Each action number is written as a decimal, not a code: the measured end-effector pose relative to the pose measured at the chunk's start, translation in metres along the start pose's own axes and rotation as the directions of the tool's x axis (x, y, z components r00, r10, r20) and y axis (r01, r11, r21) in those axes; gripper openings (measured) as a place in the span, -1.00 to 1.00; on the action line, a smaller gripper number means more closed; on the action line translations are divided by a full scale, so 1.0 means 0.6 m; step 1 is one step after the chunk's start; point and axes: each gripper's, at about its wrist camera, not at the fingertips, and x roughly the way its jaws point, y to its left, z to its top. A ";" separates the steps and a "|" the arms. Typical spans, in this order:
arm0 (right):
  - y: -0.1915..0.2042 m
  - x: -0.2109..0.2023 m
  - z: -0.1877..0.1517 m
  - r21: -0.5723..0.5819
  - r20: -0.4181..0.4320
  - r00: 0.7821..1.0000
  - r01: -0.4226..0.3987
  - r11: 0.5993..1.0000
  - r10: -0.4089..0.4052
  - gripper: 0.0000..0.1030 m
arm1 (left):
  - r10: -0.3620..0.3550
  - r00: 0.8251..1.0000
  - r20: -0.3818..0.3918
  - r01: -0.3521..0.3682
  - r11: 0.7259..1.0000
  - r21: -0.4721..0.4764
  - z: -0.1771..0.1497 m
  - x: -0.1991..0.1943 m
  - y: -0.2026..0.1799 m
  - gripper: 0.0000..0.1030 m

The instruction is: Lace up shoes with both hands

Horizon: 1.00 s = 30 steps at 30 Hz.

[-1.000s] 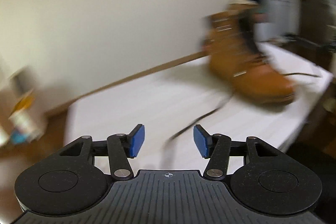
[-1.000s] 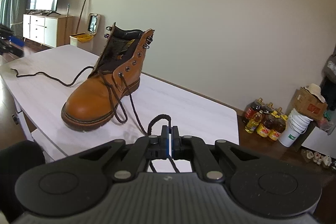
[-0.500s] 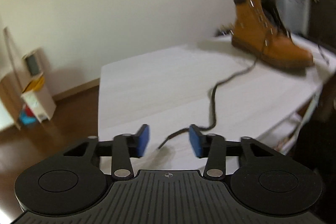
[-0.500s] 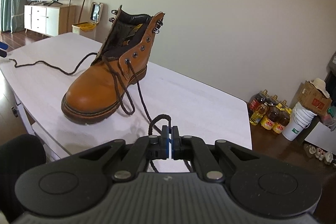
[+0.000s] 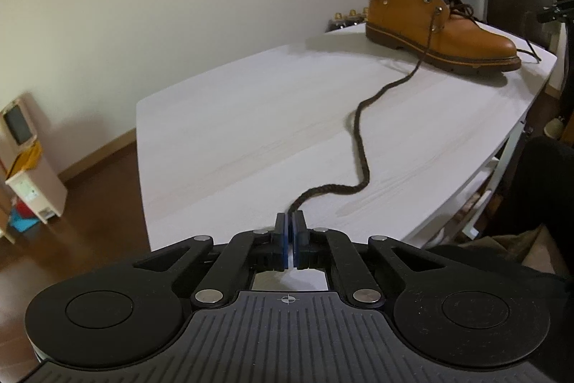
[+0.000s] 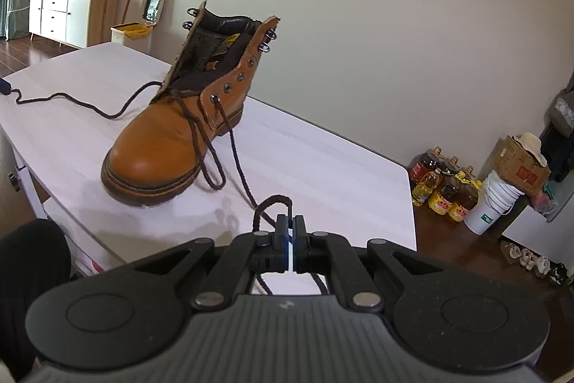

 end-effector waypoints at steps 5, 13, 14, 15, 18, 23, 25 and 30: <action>0.015 0.015 0.001 -0.044 0.011 1.000 -0.011 0.999 0.011 -0.95 | 0.003 0.999 0.034 -0.002 0.998 -0.057 -0.006 -0.027 -0.004 -0.96; -0.011 0.024 -0.015 0.053 0.038 0.999 -0.025 0.998 0.023 -0.95 | -0.029 0.999 0.029 0.032 0.993 -0.114 0.021 -0.055 -0.047 -0.96; -0.016 0.025 -0.017 0.069 0.045 0.999 -0.011 0.998 0.008 -0.95 | -0.032 0.999 0.035 0.036 0.992 -0.119 0.031 -0.053 -0.049 -0.96; -0.019 0.026 -0.018 0.081 0.049 0.999 -0.005 0.997 0.001 -0.95 | -0.036 0.999 0.037 0.040 0.992 -0.120 0.038 -0.050 -0.050 -0.96; -0.032 0.031 -0.023 0.123 0.053 0.998 0.031 0.992 -0.038 -0.95 | -0.046 0.998 0.045 0.050 0.993 -0.105 0.072 -0.032 -0.062 -0.96; -0.042 0.050 -0.032 0.126 0.051 0.998 -0.035 0.991 0.028 -0.95 | -0.113 0.993 0.027 0.114 0.993 -0.038 0.124 0.029 -0.095 -0.95; -0.043 0.060 -0.038 0.129 0.050 0.998 -0.049 0.990 0.043 -0.95 | -0.157 0.988 -0.010 0.157 0.987 0.019 0.140 0.066 -0.123 -0.95; -0.051 0.080 -0.051 0.144 0.038 0.998 -0.059 0.988 0.054 -0.95 | -0.176 0.983 -0.047 0.180 0.980 0.088 0.144 0.085 -0.149 -0.95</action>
